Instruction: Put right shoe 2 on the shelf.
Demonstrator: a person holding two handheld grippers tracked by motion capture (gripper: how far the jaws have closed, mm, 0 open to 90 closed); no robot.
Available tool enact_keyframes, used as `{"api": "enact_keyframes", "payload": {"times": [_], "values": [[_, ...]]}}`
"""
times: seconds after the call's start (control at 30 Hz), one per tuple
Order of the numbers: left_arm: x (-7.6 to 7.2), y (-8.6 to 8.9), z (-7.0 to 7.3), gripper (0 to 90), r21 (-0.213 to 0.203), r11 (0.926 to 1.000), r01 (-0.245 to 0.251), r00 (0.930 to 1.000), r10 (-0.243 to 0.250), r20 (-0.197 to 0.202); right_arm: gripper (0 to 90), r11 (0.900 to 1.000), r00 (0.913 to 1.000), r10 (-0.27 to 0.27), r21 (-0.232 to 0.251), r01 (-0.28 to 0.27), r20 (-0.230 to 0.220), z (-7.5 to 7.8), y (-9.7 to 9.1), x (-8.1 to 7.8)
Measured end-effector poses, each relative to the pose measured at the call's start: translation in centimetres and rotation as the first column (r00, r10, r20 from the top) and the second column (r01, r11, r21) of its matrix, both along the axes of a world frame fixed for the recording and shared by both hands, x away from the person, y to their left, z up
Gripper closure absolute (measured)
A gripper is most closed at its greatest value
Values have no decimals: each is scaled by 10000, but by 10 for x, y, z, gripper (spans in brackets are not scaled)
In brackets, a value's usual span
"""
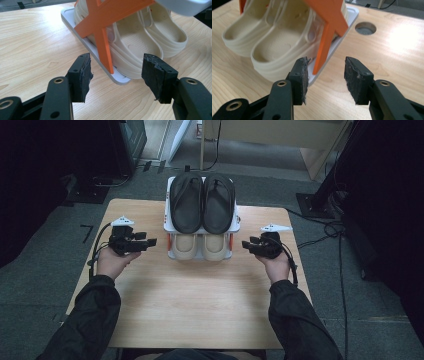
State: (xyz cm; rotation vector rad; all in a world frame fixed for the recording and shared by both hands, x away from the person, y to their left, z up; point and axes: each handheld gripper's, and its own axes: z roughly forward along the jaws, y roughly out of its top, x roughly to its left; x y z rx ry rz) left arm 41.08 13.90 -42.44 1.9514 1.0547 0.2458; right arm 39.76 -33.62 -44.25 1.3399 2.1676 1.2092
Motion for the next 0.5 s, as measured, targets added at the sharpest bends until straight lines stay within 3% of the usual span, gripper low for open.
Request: {"api": "enact_keyframes", "payload": {"times": [0.2, 0.3, 0.5], "values": [[-7, 5, -12, 408, 170, 9998, -68, 9998, 71, -185, 542, 9998, 9997, 186, 106, -184, -160, -12, -2, -9], [-11, 9, -18, 406, 326, 9994, -68, 9994, 79, -329, 540, 9993, 9992, 377, -61, -378, -156, -17, -4, -14], [-14, 12, -28, 393, 607, 9982, -19, 9999, 28, -135, 513, 9973, 9978, 550, -468, -567, -368, -26, -11, -17]]}}
